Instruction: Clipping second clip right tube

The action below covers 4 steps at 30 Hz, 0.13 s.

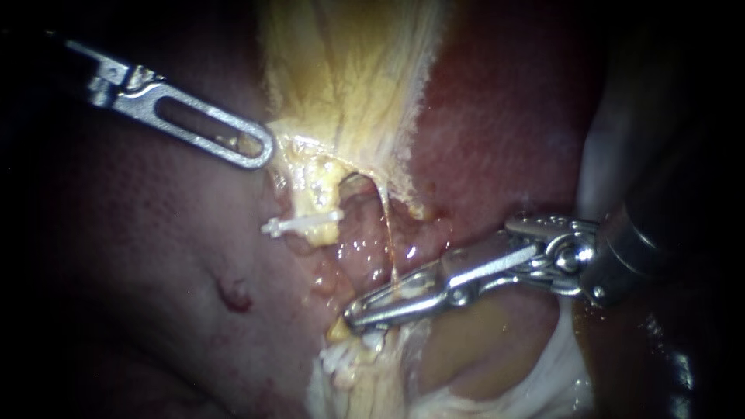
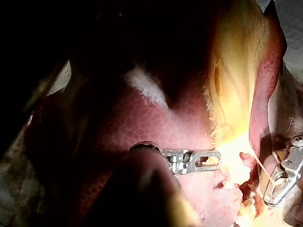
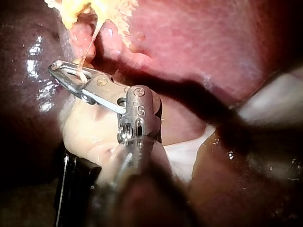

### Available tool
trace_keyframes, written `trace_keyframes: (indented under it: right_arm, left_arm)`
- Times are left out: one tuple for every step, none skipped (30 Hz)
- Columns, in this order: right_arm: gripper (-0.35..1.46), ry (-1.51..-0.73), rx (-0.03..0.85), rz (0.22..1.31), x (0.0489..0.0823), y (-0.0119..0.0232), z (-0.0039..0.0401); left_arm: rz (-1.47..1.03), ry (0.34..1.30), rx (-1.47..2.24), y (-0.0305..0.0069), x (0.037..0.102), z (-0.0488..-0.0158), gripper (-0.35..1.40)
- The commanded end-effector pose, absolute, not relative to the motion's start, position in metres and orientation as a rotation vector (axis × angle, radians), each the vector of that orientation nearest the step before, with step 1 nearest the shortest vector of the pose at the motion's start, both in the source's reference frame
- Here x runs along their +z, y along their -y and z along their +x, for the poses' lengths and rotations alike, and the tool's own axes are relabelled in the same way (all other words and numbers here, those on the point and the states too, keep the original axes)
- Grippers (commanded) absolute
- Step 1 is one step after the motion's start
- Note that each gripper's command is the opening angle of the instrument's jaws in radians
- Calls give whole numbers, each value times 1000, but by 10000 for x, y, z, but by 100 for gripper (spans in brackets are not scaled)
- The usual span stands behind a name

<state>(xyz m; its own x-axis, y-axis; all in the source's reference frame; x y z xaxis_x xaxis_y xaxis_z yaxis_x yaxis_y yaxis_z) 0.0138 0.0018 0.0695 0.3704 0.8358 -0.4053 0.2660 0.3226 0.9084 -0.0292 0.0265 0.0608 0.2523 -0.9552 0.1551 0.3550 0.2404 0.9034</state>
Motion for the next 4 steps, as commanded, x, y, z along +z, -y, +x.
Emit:
trace_keyframes:
  right_arm:
    - [-35,-1176,518,1227,696,-18,138]
    - [-35,-1176,518,1227,697,-19,138]
    - [-35,-1176,518,1227,697,-19,137]
    - [-35,-1176,517,1227,699,-20,137]
  left_arm:
    - [876,858,-1066,-265,608,-292,-35]
    - [876,858,-1066,-265,608,-292,-35]
    - [875,858,-1066,-265,608,-292,-35]
    - [876,858,-1066,-265,608,-292,-35]
